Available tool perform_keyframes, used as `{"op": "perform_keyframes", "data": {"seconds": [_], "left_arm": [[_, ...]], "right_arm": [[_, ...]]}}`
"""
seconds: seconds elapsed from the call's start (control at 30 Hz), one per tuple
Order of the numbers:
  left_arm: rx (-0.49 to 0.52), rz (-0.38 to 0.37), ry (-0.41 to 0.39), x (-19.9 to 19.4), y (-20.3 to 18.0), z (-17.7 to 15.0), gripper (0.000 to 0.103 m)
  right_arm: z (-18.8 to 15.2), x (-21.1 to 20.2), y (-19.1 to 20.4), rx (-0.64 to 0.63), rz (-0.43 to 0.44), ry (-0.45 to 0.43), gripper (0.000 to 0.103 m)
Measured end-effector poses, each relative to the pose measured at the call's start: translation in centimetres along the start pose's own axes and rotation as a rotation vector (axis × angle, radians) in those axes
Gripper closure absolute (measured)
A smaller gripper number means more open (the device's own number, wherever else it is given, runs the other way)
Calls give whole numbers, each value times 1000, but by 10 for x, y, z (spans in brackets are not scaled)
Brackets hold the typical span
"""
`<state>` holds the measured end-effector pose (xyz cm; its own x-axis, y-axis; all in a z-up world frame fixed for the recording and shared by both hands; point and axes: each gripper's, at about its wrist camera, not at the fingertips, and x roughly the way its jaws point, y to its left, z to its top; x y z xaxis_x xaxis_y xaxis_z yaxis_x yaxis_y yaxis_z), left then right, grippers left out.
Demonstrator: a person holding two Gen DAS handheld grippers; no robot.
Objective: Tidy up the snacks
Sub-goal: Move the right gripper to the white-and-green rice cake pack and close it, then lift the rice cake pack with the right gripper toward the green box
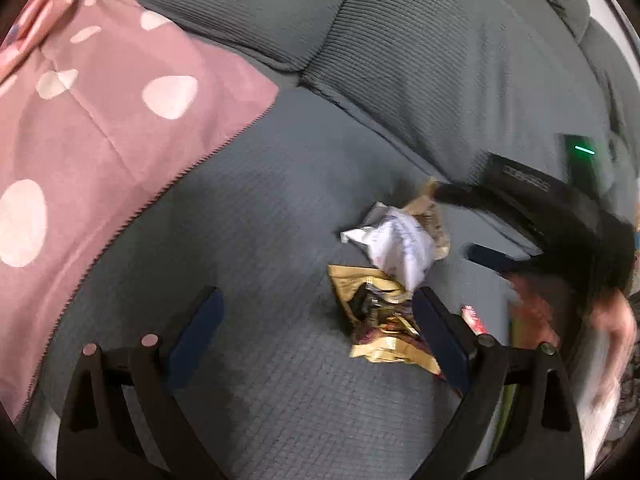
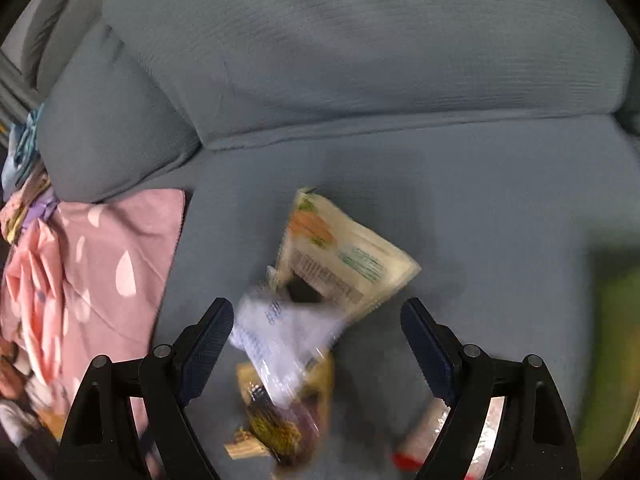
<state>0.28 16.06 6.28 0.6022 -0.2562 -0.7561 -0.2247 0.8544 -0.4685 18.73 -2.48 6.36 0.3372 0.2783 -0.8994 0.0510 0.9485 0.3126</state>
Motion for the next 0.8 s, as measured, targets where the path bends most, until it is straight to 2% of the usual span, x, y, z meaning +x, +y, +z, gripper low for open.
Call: {"op": "perform_keyframes", "data": {"seconds": [0.07, 0.13, 0.17, 0.23, 0.27, 0.33, 0.4, 0.43, 0.57, 0.7, 0.73, 0.8], "left_arm": [[4, -38, 6, -3, -5, -2, 8], [0, -37, 7, -1, -9, -4, 8], [-11, -27, 8, 1, -9, -4, 8], [-18, -17, 37, 6, -10, -6, 8], [-16, -25, 48, 9, -11, -6, 8], [-17, -58, 59, 10, -13, -6, 8], [-7, -63, 51, 11, -17, -6, 8], [5, -53, 49, 12, -18, -6, 8], [6, -32, 43, 14, -19, -8, 8], [22, -29, 41, 17, -20, -9, 8], [27, -23, 38, 17, -21, -9, 8], [39, -9, 31, 16, -23, -12, 8]], "right_arm": [[10, 13, -3, 72, -6, -7, 17], [15, 23, -7, 103, -29, -21, 17], [17, 31, -9, 103, -82, -26, 17], [14, 51, -17, 117, -185, 17, 17], [10, 50, -17, 110, -182, -15, 17], [1, 46, -9, 38, -224, -58, 28], [-4, 43, -7, 12, -229, -68, 32], [-6, 40, -9, 14, -217, -65, 46], [-19, 15, -22, 63, -172, -77, 47], [-44, -36, -25, -22, -217, -191, 47], [-41, -50, -29, -45, -204, -202, 47], [-63, -76, -37, -81, -151, -204, 47]]}}
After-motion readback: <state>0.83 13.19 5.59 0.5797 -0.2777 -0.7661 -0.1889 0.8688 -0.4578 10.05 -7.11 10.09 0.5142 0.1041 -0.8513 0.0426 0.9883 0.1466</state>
